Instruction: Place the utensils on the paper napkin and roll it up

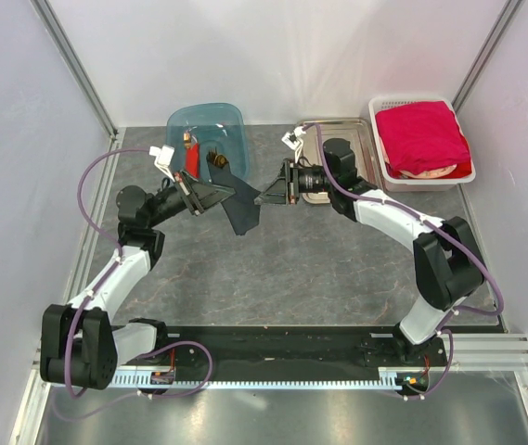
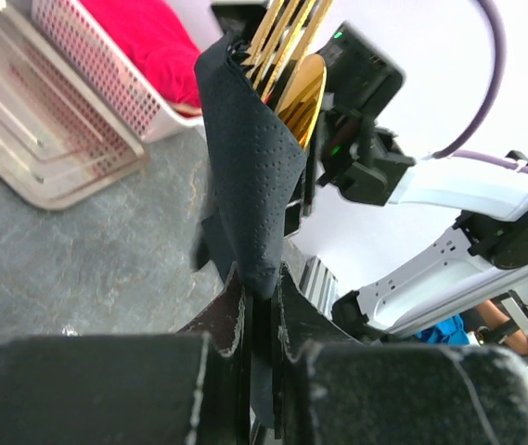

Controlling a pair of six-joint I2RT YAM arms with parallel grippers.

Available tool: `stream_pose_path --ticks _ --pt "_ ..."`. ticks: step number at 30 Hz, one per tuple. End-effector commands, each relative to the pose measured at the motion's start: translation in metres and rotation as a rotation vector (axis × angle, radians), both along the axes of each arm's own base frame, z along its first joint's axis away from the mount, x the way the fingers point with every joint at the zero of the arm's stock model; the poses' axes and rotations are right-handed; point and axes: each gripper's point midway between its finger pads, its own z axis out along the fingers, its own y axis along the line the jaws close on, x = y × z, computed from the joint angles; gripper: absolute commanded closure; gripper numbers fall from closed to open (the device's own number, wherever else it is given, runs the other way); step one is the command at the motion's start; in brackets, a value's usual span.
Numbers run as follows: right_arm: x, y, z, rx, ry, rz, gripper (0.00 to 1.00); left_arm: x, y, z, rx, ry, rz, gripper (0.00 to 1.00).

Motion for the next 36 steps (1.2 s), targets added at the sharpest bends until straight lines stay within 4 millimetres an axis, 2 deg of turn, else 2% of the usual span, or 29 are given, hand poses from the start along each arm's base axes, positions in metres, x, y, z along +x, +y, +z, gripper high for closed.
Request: stream_pose_path --ticks 1,4,5,7,8,10,11,12,16,17,18,19,22,26,30,36 --pt "0.013 -0.008 0.002 -0.022 -0.041 -0.046 0.55 -0.005 0.004 0.046 -0.031 -0.136 0.016 0.98" --pt "0.023 -0.026 0.012 -0.064 -0.064 -0.085 0.50 -0.002 0.005 0.043 -0.022 -0.134 0.033 0.98" --pt "0.032 -0.036 0.023 -0.069 -0.088 -0.114 0.43 0.000 0.006 0.042 -0.021 -0.129 0.046 0.98" --pt "0.031 -0.050 0.027 -0.129 -0.126 -0.128 0.38 0.003 0.006 0.038 -0.016 -0.110 0.060 0.98" --pt "0.036 -0.054 0.041 -0.146 -0.183 -0.151 0.33 0.006 0.008 0.037 -0.019 -0.102 0.074 0.98" --pt "0.028 -0.061 0.046 -0.204 -0.181 -0.143 0.31 0.009 0.008 0.036 -0.021 -0.094 0.085 0.98" --pt "0.031 -0.063 0.063 -0.207 -0.238 -0.148 0.31 0.011 0.009 0.037 -0.025 -0.093 0.096 0.98" --pt "0.026 -0.067 0.065 -0.229 -0.223 -0.152 0.30 0.013 0.010 0.037 -0.027 -0.087 0.103 0.98" --pt "0.020 -0.072 0.091 -0.246 -0.309 -0.164 0.32 0.022 0.012 0.031 -0.019 -0.055 0.141 0.98" --pt "0.014 -0.066 0.101 -0.237 -0.343 -0.146 0.32 0.023 0.012 0.031 -0.016 -0.054 0.145 0.98" --pt "0.009 -0.064 0.101 -0.255 -0.349 -0.140 0.32 0.024 0.013 0.031 -0.015 -0.052 0.146 0.98" --pt "-0.002 -0.050 0.105 -0.255 -0.372 -0.107 0.32 0.024 0.012 0.030 -0.014 -0.050 0.147 0.98" --pt "-0.018 -0.027 0.096 -0.275 -0.380 -0.049 0.32 0.026 0.012 0.030 -0.018 -0.046 0.147 0.98" --pt "-0.022 0.000 0.079 -0.297 -0.372 -0.006 0.31 0.023 0.012 0.034 -0.023 -0.048 0.138 0.98" --pt "-0.022 0.015 0.067 -0.310 -0.362 0.013 0.30 0.018 0.012 0.038 -0.011 -0.070 0.136 0.98" --pt "-0.013 0.025 0.050 -0.316 -0.336 0.009 0.27 0.014 0.011 0.040 -0.014 -0.072 0.126 0.98"
